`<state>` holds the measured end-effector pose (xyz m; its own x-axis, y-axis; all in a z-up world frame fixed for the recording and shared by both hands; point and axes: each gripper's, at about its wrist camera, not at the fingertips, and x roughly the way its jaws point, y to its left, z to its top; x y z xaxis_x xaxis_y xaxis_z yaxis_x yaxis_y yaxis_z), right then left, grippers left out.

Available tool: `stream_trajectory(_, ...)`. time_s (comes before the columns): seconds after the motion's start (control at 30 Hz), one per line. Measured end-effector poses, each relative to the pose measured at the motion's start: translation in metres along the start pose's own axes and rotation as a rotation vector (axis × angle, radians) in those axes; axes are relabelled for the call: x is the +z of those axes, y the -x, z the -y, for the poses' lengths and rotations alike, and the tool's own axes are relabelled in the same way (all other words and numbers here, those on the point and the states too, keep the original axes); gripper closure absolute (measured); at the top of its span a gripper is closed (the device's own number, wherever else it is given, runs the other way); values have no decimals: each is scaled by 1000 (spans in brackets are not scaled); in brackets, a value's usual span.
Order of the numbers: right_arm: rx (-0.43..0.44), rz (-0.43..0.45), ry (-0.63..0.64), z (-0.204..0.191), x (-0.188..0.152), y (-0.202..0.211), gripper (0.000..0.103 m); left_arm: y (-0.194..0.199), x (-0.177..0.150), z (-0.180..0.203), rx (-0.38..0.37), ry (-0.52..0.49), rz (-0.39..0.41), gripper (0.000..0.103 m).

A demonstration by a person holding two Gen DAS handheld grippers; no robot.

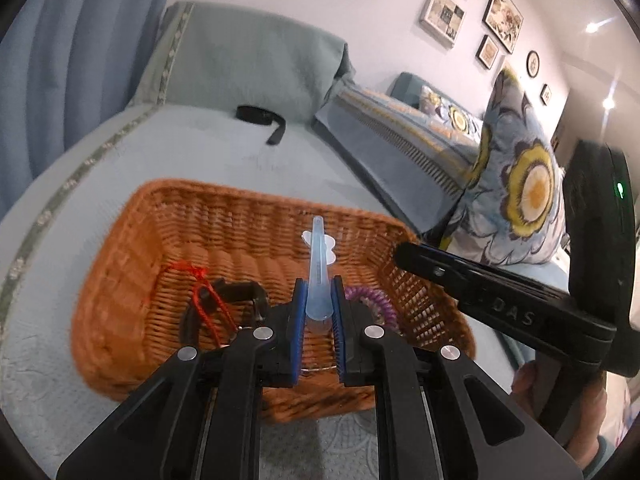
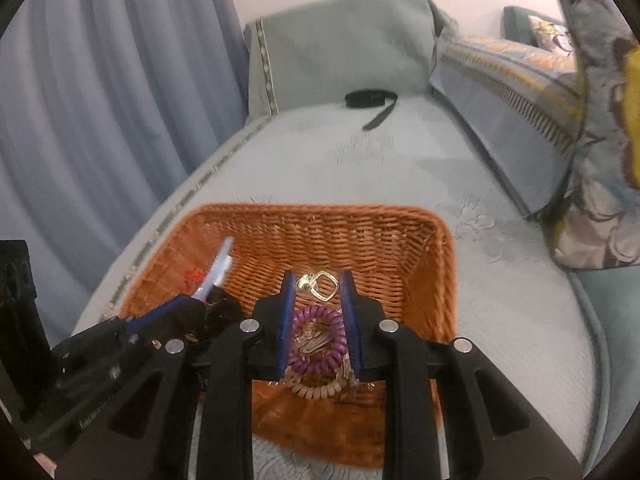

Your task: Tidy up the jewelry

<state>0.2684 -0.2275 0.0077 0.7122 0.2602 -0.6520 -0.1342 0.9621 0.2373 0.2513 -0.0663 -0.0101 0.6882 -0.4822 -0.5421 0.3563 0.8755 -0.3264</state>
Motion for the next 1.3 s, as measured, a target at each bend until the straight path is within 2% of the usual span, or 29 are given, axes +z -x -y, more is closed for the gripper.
stream_trajectory(0.2,-29,-60,-28,3,-2,-28,82,-15,-8,-1,2,1,-37,91)
stream_trajectory(0.27,-26,-61,-48,7,-2,-29,81,-12,-8,-4,-4,7,-31,81)
stream_trajectory(0.3,-25,-59,-56,9,-2,-27,74,-9,-7,-5,-6,12,-23,75)
stream_trajectory(0.33,-24,-58,-60,10,-1,-27,62,-5,-7,-5,-12,16,-13,68)
stream_trajectory(0.37,-23,-52,-63,11,-1,-24,57,-2,-7,-6,-15,19,-7,67)
stream_trajectory(0.57,-16,-6,-49,8,-2,2,56,20,-5,-2,-23,21,25,66)
stream_trajectory(0.67,-9,22,-31,1,-8,25,56,42,-6,2,-16,4,58,60)
stream_trajectory(0.77,7,57,-15,-8,-21,56,56,73,-11,9,16,-40,88,57)
stream_trajectory(0.9,18,96,30,-27,-48,98,55,121,-24,19,76,-99,127,34)
stream_trajectory(0.97,14,107,46,-34,-59,114,55,149,-35,27,109,-143,153,30)
stream_trajectory(1.03,3,123,65,-43,-76,130,55,170,-45,32,138,-172,176,21)
stream_trajectory(1.13,-30,152,82,-52,-103,149,52,194,-67,38,216,-198,204,16)
stream_trajectory(1.23,-63,190,84,-56,-133,161,44,206,-91,38,280,-176,224,16)
stream_trajectory(1.3,-86,214,85,-57,-150,164,44,209,-103,36,299,-153,238,16)
